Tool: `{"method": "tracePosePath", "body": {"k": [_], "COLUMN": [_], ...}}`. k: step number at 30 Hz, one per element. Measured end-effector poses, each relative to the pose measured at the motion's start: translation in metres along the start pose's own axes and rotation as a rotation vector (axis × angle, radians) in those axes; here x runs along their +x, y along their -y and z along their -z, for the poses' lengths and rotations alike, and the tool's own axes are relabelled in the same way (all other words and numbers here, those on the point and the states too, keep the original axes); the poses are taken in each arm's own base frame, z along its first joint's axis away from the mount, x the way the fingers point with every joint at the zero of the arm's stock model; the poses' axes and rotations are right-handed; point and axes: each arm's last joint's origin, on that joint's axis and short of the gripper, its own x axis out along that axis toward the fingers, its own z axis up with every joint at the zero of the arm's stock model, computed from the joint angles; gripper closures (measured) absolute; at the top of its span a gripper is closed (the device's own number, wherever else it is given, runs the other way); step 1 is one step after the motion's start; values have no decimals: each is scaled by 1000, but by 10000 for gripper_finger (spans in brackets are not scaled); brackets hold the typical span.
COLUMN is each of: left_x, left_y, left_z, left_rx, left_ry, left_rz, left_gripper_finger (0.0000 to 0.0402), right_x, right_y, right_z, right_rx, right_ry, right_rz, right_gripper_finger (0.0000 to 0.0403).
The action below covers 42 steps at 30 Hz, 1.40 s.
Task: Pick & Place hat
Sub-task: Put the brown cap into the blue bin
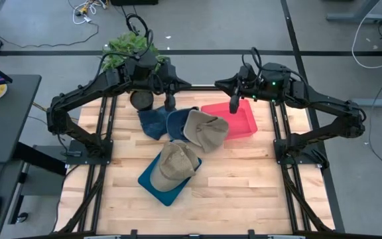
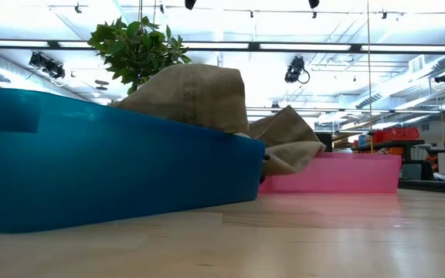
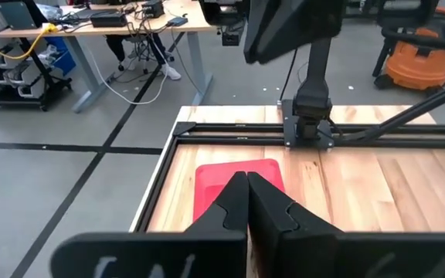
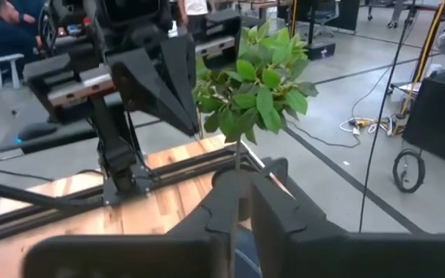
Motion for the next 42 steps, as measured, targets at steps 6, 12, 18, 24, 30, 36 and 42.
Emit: {"method": "tracePosePath", "body": {"k": [6,12,18,24,30,36,42], "left_x": [0,0,0,0,0,0,0], "left_y": [0,1,1,1,1,1,1], "left_z": [2,2,2,1,1,3,4], "left_rx": [3,-8,-58,-78,-98,-114,-115], "left_ry": [-16,-12,-14,-10,-11,-29,-41], "left_rz": [7,38,39,39,39,41,36], "left_gripper_finger": [401,400,388,376,359,351,351], "right_x": [0,0,3,13,30,41,48], "right_y": [0,2,24,35,40,44,43], "right_z": [0,5,34,55,87,139,173], "right_rx": [22,68,97,29,-53,-88,-52], "right_ry": [0,-55,-350,-561,-720,-813,-805], "right_rz": [-13,-2,132,160,150,125,24], "right_gripper_finger": [397,396,361,276,168,119,124]}}
